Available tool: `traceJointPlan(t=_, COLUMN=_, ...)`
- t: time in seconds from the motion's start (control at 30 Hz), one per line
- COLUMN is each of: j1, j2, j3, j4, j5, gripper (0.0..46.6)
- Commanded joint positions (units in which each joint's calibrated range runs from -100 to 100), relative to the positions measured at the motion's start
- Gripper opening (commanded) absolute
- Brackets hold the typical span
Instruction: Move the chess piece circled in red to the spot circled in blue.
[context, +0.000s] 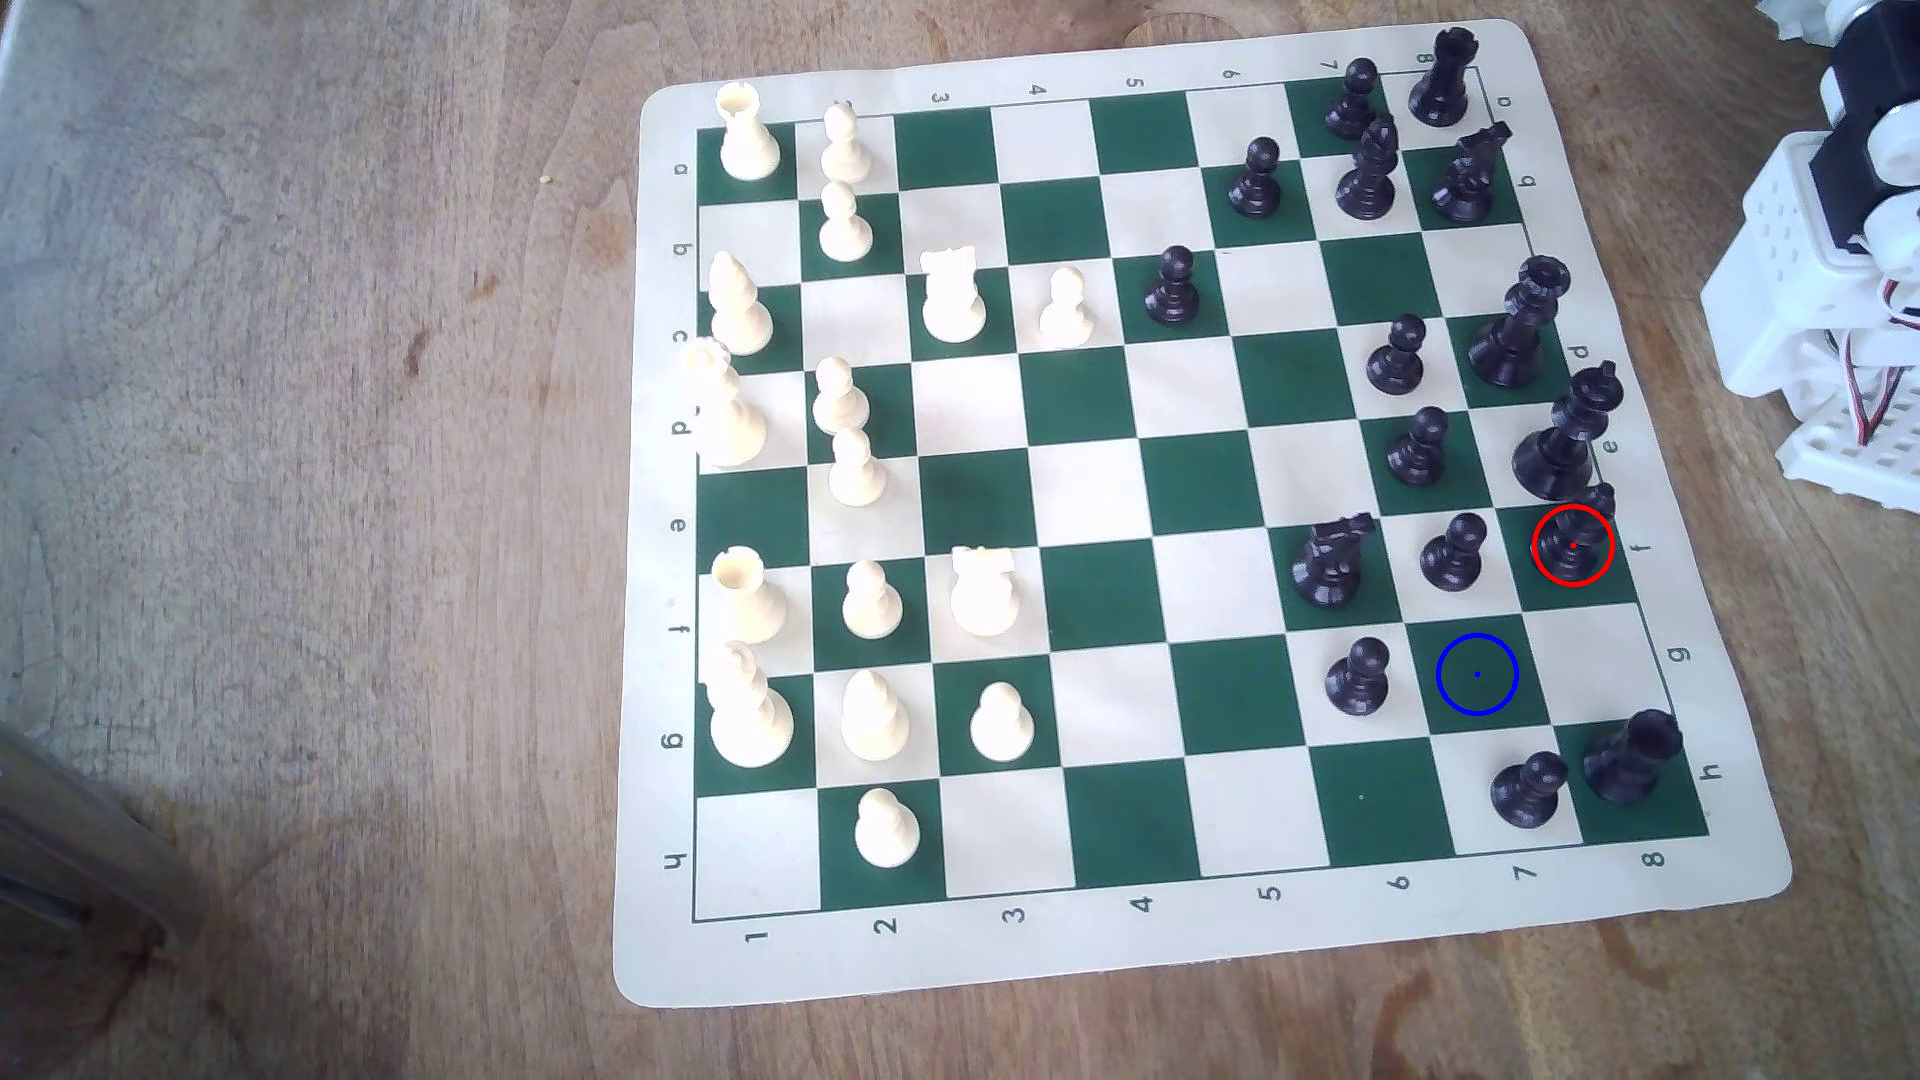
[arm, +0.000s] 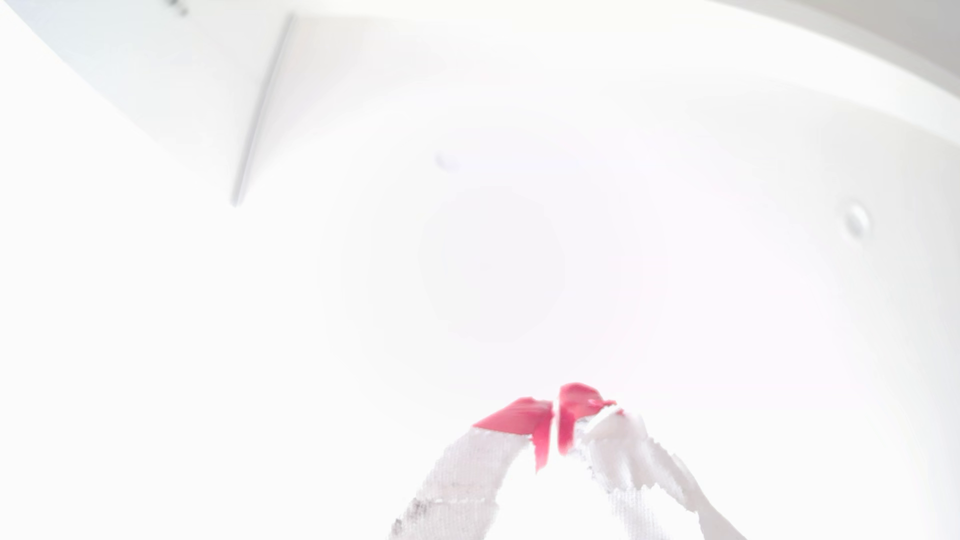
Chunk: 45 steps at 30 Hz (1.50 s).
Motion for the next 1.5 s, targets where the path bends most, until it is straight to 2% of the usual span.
traceJointPlan(t=0.0, j1=0.4, j2=-0.2, j3=0.8, j4=-1.2, j5=0.2, gripper=0.2)
traceJointPlan(t=0.63, j1=0.3, j2=-0.2, j3=0.8, j4=-1.1, j5=-0.2, gripper=0.2)
traceJointPlan(t=0.77, j1=-2.2, j2=-0.2, j3=0.9, j4=6.2, j5=-0.2, gripper=0.2)
traceJointPlan(t=0.8, j1=-5.1, j2=-0.2, j3=0.9, j4=12.2, j5=-0.2, gripper=0.2)
traceJointPlan(t=0.9, j1=-6.4, j2=-0.1, j3=0.9, j4=26.0, j5=-0.2, gripper=0.2)
traceJointPlan(t=0.93, j1=-9.6, j2=-0.1, j3=0.9, j4=34.8, j5=0.1, gripper=0.2)
traceJointPlan(t=1.03, j1=-10.0, j2=0.0, j3=0.8, j4=48.4, j5=1.6, gripper=0.2)
traceJointPlan(t=1.1, j1=-9.7, j2=0.0, j3=-2.8, j4=67.8, j5=1.0, gripper=0.2)
traceJointPlan(t=1.2, j1=-6.0, j2=0.0, j3=-17.6, j4=101.5, j5=-4.3, gripper=0.2)
traceJointPlan(t=1.23, j1=-6.4, j2=2.9, j3=-28.6, j4=117.8, j5=-4.2, gripper=0.2)
traceJointPlan(t=1.33, j1=-7.2, j2=7.3, j3=-40.9, j4=132.6, j5=-4.5, gripper=0.2)
traceJointPlan(t=1.37, j1=-9.4, j2=9.6, j3=-46.9, j4=142.7, j5=-4.9, gripper=0.2)
traceJointPlan(t=1.47, j1=-13.4, j2=10.9, j3=-50.9, j4=153.8, j5=-5.4, gripper=1.5)
